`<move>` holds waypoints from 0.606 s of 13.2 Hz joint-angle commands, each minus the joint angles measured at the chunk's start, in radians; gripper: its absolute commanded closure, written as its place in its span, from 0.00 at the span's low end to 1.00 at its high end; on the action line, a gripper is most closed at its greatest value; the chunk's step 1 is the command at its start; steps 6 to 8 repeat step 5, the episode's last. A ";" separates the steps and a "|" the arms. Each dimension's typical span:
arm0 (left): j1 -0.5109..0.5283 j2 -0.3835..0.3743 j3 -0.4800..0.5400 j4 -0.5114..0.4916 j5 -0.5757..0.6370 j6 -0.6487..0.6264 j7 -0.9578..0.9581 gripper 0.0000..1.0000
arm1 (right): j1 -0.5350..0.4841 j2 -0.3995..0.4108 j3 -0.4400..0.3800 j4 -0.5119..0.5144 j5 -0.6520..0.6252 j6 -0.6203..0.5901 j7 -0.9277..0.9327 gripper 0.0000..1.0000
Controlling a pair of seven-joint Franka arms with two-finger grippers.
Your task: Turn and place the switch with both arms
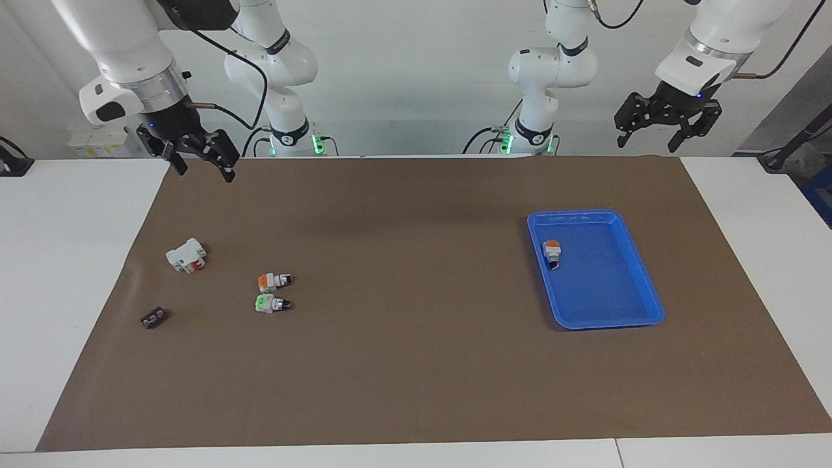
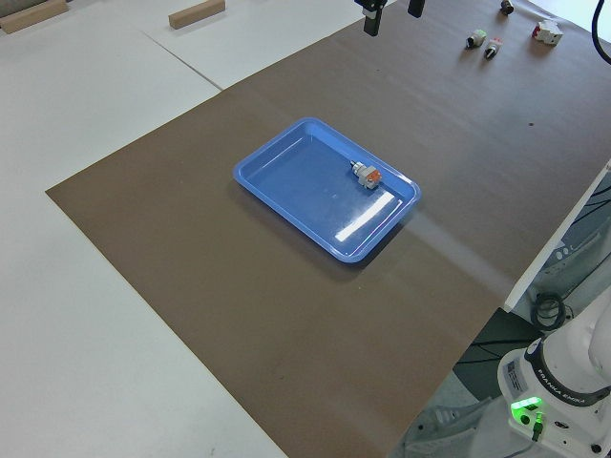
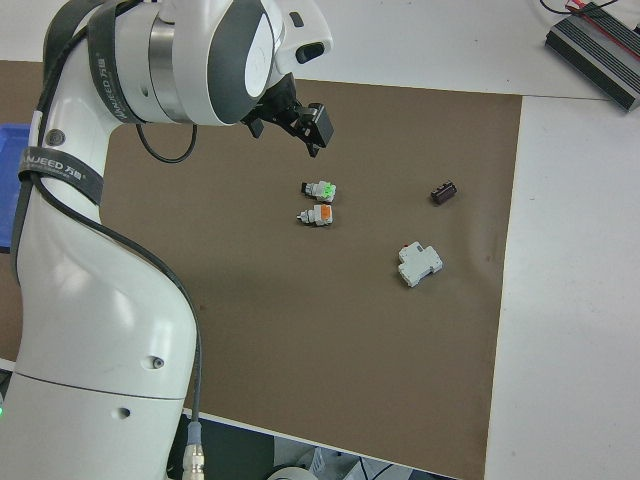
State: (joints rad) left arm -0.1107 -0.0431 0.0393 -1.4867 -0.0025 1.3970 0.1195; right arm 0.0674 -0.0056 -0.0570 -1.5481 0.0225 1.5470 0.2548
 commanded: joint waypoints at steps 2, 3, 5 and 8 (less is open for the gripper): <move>0.013 -0.046 0.001 -0.061 -0.011 -0.010 -0.005 0.00 | -0.012 -0.010 0.006 -0.018 0.019 0.016 -0.022 0.00; 0.013 -0.058 0.001 -0.091 -0.011 0.000 0.003 0.00 | -0.012 -0.011 0.006 -0.018 0.019 0.016 -0.022 0.00; 0.011 -0.075 -0.001 -0.122 -0.011 0.017 0.000 0.00 | -0.012 -0.010 0.006 -0.018 0.019 0.016 -0.019 0.00; 0.011 -0.075 -0.001 -0.122 -0.011 0.017 0.000 0.00 | -0.012 -0.010 0.006 -0.018 0.019 0.016 -0.019 0.00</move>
